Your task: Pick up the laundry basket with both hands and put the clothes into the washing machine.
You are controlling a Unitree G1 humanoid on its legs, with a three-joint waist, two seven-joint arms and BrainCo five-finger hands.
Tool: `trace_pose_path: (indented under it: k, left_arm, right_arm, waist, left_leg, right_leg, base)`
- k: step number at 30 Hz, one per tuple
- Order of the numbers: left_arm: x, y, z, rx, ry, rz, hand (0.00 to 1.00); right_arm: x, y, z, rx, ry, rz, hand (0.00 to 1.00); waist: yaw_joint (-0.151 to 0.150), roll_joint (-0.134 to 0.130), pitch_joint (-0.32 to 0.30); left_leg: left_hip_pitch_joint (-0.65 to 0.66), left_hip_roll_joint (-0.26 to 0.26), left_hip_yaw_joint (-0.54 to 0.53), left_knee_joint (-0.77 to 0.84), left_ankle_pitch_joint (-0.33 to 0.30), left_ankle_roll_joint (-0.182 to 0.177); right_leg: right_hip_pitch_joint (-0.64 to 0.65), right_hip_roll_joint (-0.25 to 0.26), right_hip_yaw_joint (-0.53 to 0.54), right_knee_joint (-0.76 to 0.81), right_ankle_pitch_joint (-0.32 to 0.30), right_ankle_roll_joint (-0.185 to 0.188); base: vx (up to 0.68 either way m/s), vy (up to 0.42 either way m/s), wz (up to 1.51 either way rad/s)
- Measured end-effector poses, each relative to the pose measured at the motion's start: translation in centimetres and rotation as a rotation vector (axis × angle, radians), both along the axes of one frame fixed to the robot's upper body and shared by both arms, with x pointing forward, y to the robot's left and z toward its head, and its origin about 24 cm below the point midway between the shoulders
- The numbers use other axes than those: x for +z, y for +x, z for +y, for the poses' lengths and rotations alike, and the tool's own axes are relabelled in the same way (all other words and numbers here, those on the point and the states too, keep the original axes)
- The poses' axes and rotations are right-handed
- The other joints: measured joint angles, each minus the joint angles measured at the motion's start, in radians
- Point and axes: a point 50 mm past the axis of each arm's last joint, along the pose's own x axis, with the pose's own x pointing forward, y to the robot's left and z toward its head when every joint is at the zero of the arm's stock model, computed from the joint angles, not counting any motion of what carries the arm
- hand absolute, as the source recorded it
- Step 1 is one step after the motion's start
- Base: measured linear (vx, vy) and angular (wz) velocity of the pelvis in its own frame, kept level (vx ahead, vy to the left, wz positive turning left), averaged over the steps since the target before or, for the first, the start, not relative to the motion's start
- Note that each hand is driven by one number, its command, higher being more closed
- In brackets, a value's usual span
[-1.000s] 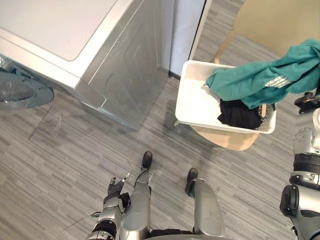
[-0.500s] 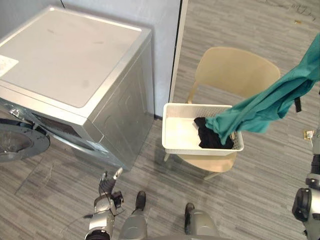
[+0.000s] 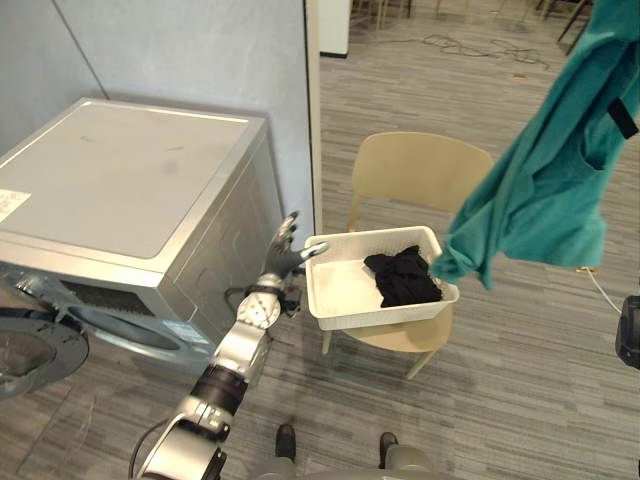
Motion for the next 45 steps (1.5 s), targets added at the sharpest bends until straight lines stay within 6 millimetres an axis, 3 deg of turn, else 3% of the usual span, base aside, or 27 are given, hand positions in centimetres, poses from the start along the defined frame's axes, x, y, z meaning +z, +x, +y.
trace_pose_path:
  k: [5,7,10,13,23,29,36,41,44,45]
  left_arm:
    - [1.9,1.1,-4.0,-0.135,0.092,-0.046,0.00]
    - [3.3,1.3,-6.2,-0.206,0.106,-0.074,0.00]
    - [5.4,1.8,-7.8,-0.248,0.124,-0.120,0.00]
    - [7.7,2.4,-8.5,-0.257,0.123,-0.171,0.00]
    - [11.8,2.4,-10.8,-0.294,0.114,-0.263,0.00]
    - [11.7,2.1,-12.0,-0.331,0.152,-0.263,0.00]
    - [9.2,-0.6,-16.3,-0.538,0.228,-0.199,0.00]
    - [8.1,-2.3,-18.6,-0.625,0.244,-0.162,0.00]
    - [7.5,-2.4,-18.7,-0.630,0.247,-0.141,0.00]
    - [7.5,-2.4,-18.7,-0.630,0.247,-0.140,1.00]
  right_arm:
    - [0.1,-0.1,0.3,0.029,0.005,-0.006,1.00]
    - [0.7,-0.6,1.1,0.068,-0.027,-0.038,1.00]
    - [1.0,-1.0,1.8,0.093,-0.052,-0.067,1.00]
    - [0.6,-0.7,2.5,0.130,-0.054,-0.061,1.00]
    - [-0.7,0.0,3.5,0.188,-0.070,-0.032,1.00]
    - [-1.4,0.6,4.5,0.225,-0.074,-0.009,1.00]
    - [-1.8,1.0,5.2,0.243,-0.096,0.016,1.00]
    - [-2.1,1.2,5.4,0.260,-0.088,0.026,1.00]
    - [-2.3,1.4,5.9,0.275,-0.098,0.041,1.00]
    - [-2.4,1.5,6.1,0.279,-0.104,0.047,1.00]
  waist:
    - [-0.037,0.025,-0.016]
    - [-0.054,0.039,-0.025]
    - [-0.068,0.043,-0.028]
    - [-0.085,0.045,-0.029]
    - [-0.091,0.059,-0.038]
    - [-0.115,0.061,-0.039]
    - [-0.139,0.064,-0.039]
    - [-0.148,0.083,-0.046]
    - [-0.172,0.094,-0.048]
    - [-0.179,0.098,-0.045]
  left_leg:
    - [0.000,0.000,0.005,0.000,-0.002,0.001]
    - [0.000,0.000,0.008,0.000,-0.002,0.001]
    - [0.001,-0.002,0.008,0.002,0.002,0.006]
    - [0.001,-0.004,0.007,0.007,0.003,0.006]
    - [0.003,-0.006,0.008,0.008,0.004,0.005]
    - [0.014,-0.007,0.005,0.008,0.004,0.005]
    - [0.026,-0.007,0.008,0.008,0.004,0.005]
    - [0.039,-0.009,0.021,0.008,0.003,0.005]
    - [0.043,-0.009,0.028,0.007,-0.001,0.009]
    - [0.046,-0.009,0.038,0.007,-0.007,0.008]
  right_leg:
    - [0.003,-0.001,0.003,-0.009,0.007,-0.001]
    - [0.006,-0.001,0.001,-0.013,0.008,0.000]
    - [0.010,0.001,-0.001,-0.012,0.009,0.000]
    - [0.010,0.001,-0.002,-0.006,0.008,-0.001]
    - [-0.003,0.002,-0.001,0.025,-0.015,-0.004]
    - [-0.003,0.002,-0.002,0.051,-0.029,-0.010]
    - [-0.003,0.002,0.000,0.073,-0.049,-0.007]
    - [-0.003,0.001,0.012,0.089,-0.056,-0.006]
    - [-0.005,0.001,0.018,0.094,-0.056,-0.006]
    - [-0.006,0.002,0.028,0.094,-0.056,-0.006]
  base:
    - [-0.01,0.002,-0.02]
    - [0.01,-0.004,0.02]
    - [0.01,-0.004,0.03]
    - [0.02,-0.001,0.02]
    - [0.00,-0.002,0.01]
    - [0.00,0.000,0.00]
    - [0.00,0.000,-0.01]
    - [-0.01,-0.003,-0.05]
    - [-0.02,-0.006,-0.07]
    - [-0.01,0.002,-0.12]
